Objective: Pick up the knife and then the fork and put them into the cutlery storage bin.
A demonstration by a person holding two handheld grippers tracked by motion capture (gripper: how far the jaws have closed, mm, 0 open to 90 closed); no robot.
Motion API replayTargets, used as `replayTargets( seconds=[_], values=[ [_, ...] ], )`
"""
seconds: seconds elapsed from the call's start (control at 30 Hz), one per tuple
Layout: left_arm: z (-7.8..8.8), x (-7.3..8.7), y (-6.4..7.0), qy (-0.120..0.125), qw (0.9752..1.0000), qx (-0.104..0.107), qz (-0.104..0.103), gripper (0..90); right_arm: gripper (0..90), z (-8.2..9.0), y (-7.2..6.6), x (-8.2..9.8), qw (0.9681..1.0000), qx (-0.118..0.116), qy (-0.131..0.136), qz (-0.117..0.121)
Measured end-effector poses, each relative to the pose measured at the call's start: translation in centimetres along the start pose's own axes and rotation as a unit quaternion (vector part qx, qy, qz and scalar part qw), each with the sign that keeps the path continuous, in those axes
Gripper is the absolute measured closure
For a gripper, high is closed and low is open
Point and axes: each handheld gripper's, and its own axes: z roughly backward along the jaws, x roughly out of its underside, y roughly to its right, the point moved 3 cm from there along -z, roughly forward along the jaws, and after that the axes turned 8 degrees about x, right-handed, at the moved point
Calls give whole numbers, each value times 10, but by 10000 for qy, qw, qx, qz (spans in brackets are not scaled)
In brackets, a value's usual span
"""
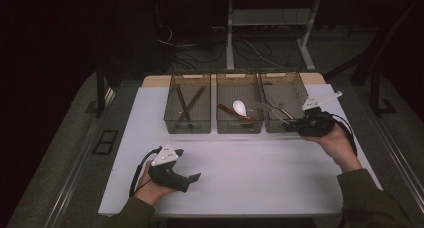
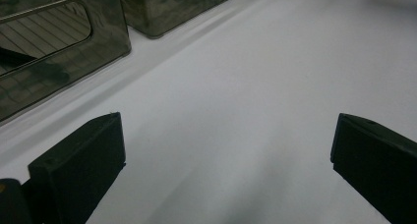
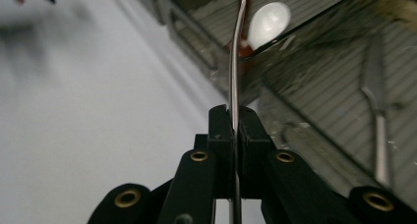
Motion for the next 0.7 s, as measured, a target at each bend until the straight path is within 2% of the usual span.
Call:
replayTargets(
  seconds=[0.17,0.33,0.4,0.47,0.7],
  values=[
    [0,0,1,-25,10000,-50,34,0,859,8,16,-7,9991,334,146,-236],
    [-1,-1,2,-52,10000,-44,-7,0,858,10,33,-13,9963,686,203,-474],
    [-1,0,2,-60,10000,-29,-9,0,859,7,42,-16,9947,845,176,-566],
    [-2,0,3,-96,10000,-7,-25,0,859,4,49,-17,9933,900,136,-707],
    [-4,1,4,-158,9999,30,-27,0,858,-13,76,-19,9865,1215,-249,-1065]
  ],
)
